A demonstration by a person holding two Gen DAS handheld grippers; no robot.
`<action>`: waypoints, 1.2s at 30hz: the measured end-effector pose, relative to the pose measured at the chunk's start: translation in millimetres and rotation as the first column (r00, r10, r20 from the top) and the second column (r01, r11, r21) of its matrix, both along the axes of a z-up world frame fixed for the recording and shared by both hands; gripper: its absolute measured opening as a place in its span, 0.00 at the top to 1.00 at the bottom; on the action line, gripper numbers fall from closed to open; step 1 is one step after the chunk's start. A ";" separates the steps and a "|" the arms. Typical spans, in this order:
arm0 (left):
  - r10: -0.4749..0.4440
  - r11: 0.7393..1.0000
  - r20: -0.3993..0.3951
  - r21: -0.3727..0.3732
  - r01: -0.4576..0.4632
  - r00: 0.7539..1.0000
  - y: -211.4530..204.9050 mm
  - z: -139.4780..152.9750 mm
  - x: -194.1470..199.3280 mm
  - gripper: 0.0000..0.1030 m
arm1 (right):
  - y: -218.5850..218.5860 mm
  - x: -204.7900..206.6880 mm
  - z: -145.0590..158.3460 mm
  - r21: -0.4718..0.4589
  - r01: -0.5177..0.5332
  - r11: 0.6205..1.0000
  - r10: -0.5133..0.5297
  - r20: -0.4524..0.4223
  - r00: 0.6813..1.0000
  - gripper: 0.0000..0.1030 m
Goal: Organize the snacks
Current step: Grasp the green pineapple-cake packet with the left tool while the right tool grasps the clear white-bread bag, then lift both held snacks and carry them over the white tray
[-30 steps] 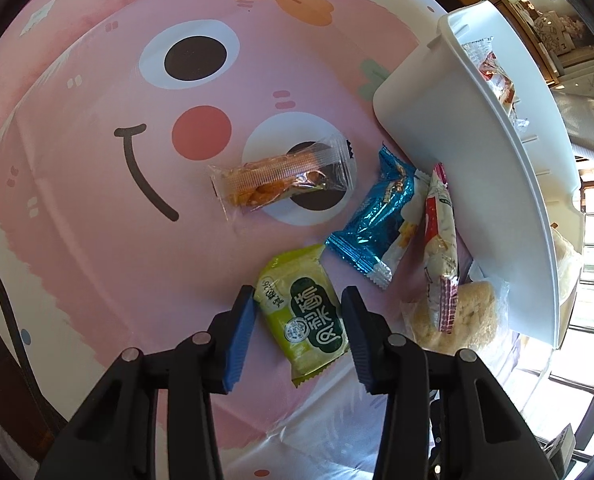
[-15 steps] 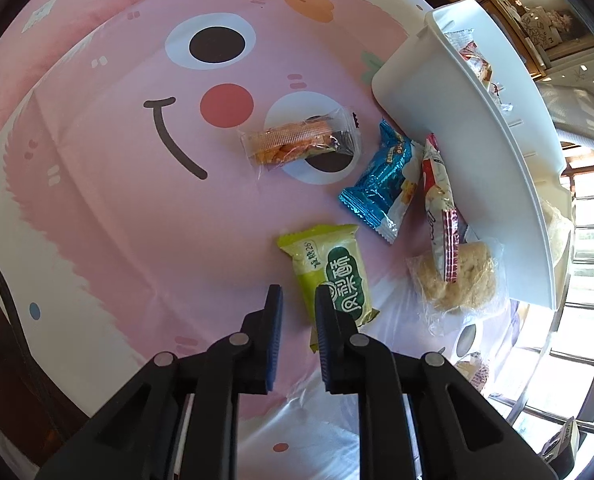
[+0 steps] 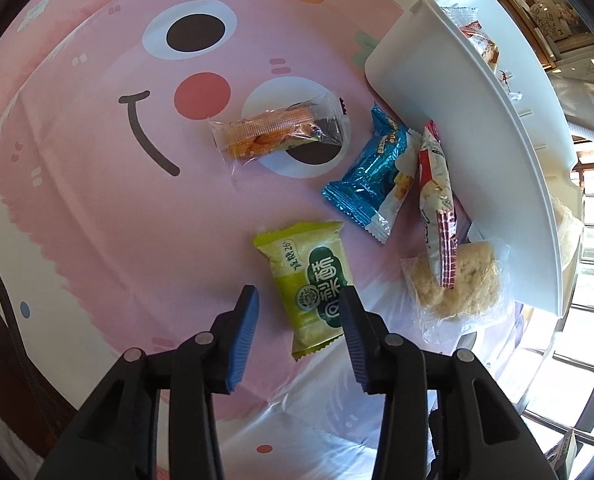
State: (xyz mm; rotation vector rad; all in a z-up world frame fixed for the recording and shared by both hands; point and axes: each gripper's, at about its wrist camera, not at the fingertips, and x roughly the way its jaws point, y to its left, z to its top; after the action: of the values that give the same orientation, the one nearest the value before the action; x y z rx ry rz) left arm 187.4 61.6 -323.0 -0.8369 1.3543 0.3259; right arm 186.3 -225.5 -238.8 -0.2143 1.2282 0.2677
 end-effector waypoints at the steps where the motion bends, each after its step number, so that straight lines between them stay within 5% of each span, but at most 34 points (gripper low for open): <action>1: -0.003 1.000 -0.001 0.000 0.003 1.000 -1.1 -0.2 3.8 0.61 | -1.0 2.2 0.0 -0.001 0.002 1.000 -0.002 -0.001 1.000 0.31; 22: -0.101 0.992 -0.072 0.073 0.106 0.992 -32.7 3.1 55.8 0.65 | -20.0 13.5 2.2 0.014 0.058 0.998 -0.058 -0.005 0.998 0.31; 36: -0.228 0.967 0.021 0.122 0.224 0.973 -48.5 76.9 46.6 0.65 | -12.3 6.0 46.3 0.041 0.039 0.998 -0.044 0.112 0.993 0.31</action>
State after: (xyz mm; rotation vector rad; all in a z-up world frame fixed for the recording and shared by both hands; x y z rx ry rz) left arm 233.9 13.1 -246.1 -0.5796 1.3689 0.2100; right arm 192.2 -237.8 -192.4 -0.1678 1.1129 0.2400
